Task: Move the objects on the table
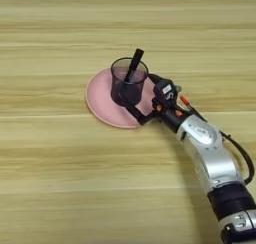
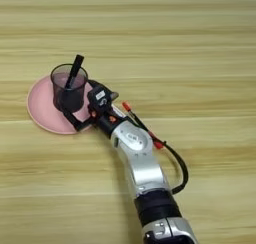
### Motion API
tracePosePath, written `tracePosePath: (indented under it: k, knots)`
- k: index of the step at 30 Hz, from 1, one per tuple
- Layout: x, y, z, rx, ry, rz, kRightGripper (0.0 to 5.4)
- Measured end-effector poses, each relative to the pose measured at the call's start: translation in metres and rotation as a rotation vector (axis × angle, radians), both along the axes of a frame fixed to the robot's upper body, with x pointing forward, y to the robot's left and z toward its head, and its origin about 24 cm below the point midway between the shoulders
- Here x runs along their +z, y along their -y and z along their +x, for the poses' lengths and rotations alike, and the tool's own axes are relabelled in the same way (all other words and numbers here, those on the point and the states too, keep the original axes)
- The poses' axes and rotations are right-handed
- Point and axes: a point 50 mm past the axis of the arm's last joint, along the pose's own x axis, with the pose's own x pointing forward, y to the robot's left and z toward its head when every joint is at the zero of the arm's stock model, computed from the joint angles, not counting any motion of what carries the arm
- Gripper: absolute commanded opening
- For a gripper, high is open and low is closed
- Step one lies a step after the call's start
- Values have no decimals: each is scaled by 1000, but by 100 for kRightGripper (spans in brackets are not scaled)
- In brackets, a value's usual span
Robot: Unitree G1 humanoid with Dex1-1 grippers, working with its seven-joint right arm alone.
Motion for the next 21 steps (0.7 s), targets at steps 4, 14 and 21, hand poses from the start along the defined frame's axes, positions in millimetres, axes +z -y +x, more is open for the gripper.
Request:
tracePosePath:
  k: [4,14,21]
  knots:
    - [-1,0,5,-1,-13,-2,537]
    - [-5,-1,14,-3,-41,-8,537]
    - [-8,-2,18,2,-53,-21,537]
